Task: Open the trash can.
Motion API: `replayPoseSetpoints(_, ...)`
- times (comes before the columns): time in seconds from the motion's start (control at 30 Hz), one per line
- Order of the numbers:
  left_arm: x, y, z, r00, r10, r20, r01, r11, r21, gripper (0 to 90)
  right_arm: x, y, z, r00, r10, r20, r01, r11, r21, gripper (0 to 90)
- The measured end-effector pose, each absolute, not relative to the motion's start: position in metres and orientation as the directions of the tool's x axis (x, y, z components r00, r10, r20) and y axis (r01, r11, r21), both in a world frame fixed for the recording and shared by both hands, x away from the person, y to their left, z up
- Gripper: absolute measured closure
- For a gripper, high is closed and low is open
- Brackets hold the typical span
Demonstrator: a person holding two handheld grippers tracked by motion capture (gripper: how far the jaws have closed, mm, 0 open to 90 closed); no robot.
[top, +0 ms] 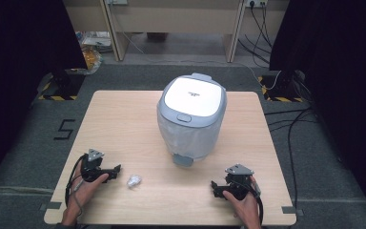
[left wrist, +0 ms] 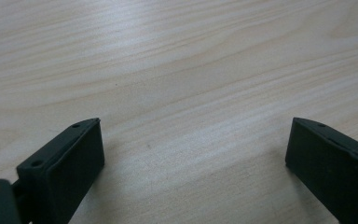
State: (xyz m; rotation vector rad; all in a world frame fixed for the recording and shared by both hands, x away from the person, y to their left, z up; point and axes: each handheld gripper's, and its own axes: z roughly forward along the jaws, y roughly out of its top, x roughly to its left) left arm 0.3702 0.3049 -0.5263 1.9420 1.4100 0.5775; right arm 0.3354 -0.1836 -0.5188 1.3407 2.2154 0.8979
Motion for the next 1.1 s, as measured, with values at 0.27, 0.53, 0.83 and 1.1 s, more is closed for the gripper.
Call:
replayPoseSetpoints(0.27, 0.370, 0.305, -0.526, 0.324, 0.946, -0.026, 0.656, -0.205, 0.726, 3.3, 0.335, -0.184, -0.518, -0.439, 0.898, -0.003, 0.632, 0.311, 0.710, 6.6)
replayPoseSetpoints(0.53, 0.370, 0.305, -0.526, 0.323, 0.946, -0.026, 0.658, -0.204, 0.725, 2.5, 0.331, -0.180, -0.513, -0.470, 0.883, -0.002, 0.597, 0.320, 0.736, 16.6)
replayPoseSetpoints(0.83, 0.370, 0.305, -0.526, 0.323, 0.946, -0.027, 0.658, -0.205, 0.724, 2.2, 0.327, -0.157, -0.503, -0.557, 0.831, 0.000, 0.530, 0.355, 0.770, 16.4)
replayPoseSetpoints(1.1, 0.371, 0.305, -0.526, 0.325, 0.945, -0.025, 0.659, -0.207, 0.723, 1.5, 0.327, -0.129, -0.498, -0.612, 0.790, 0.027, 0.483, 0.347, 0.804, 20.3)
